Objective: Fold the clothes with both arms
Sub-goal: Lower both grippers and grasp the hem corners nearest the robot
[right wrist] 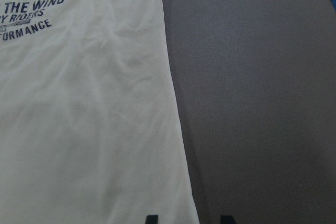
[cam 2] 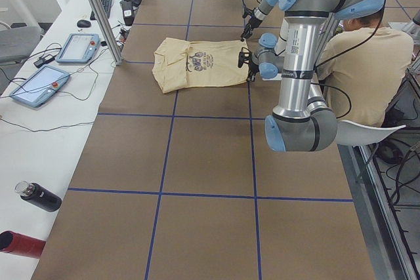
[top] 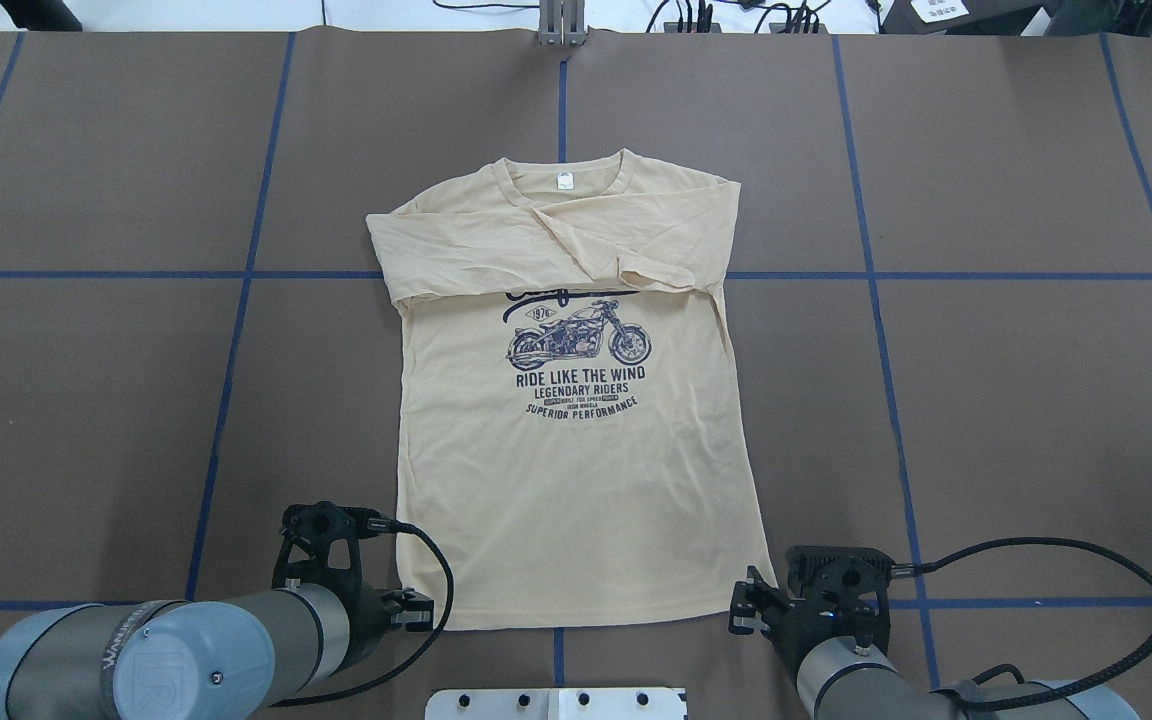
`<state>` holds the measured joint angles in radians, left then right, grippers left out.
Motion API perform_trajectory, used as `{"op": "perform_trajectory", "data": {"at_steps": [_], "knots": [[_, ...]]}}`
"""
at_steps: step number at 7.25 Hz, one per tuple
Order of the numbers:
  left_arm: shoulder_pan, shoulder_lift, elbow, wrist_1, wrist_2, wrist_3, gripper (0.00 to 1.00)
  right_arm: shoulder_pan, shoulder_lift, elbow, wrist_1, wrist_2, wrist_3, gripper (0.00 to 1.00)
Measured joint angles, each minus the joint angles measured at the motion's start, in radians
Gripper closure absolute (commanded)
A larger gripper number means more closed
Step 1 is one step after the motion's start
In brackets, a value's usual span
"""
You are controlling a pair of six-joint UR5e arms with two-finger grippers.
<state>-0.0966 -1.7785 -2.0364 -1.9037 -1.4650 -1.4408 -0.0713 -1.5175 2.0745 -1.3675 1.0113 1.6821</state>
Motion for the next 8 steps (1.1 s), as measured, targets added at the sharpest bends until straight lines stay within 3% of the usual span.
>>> {"op": "perform_trajectory", "data": {"at_steps": [1,3,8], "knots": [[0.0,0.0,0.0,0.0,0.0,-0.001,1.0,-0.002,0.001,-0.007,-0.001,-0.004,0.001,0.5],[0.0,0.001,-0.001,0.0,0.0,-0.002,1.0,-0.004,0.003,-0.014,-0.004,-0.007,0.001,0.68],[0.0,-0.001,-0.002,0.0,-0.001,-0.001,1.0,-0.01,0.008,-0.023,-0.01,-0.009,0.005,0.67]]}}
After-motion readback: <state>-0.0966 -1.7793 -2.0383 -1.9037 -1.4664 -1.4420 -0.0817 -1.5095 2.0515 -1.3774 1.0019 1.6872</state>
